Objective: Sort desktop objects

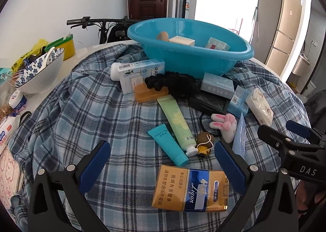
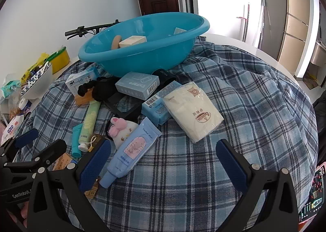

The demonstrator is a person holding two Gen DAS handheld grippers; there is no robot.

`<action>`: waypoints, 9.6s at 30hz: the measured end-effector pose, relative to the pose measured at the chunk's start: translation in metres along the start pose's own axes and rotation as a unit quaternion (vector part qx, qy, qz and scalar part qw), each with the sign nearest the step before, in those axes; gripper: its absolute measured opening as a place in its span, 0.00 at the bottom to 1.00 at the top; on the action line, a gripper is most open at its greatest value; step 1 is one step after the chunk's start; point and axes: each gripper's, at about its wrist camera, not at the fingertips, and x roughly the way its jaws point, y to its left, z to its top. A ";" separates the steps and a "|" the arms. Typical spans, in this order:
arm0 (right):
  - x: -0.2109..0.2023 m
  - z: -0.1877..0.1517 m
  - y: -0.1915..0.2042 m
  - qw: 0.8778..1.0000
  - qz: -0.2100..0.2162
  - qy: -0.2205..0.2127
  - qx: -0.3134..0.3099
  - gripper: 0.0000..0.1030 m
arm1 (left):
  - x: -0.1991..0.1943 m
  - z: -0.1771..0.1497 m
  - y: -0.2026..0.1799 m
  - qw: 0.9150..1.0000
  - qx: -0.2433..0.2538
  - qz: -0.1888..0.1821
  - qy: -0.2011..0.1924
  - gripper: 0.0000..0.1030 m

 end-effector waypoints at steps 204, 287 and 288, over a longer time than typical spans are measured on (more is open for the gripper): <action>0.022 -0.020 0.016 0.994 0.075 0.053 -0.053 0.12 | 0.004 -0.005 0.024 0.998 -0.011 -0.037 0.047 0.20; 0.017 -0.019 0.012 0.995 0.069 0.050 -0.052 0.12 | 0.014 -0.032 0.028 0.992 0.000 -0.060 0.108 0.20; 0.017 -0.019 0.013 0.995 0.070 0.050 -0.052 0.12 | 0.013 -0.032 0.028 0.993 0.000 -0.058 0.105 0.20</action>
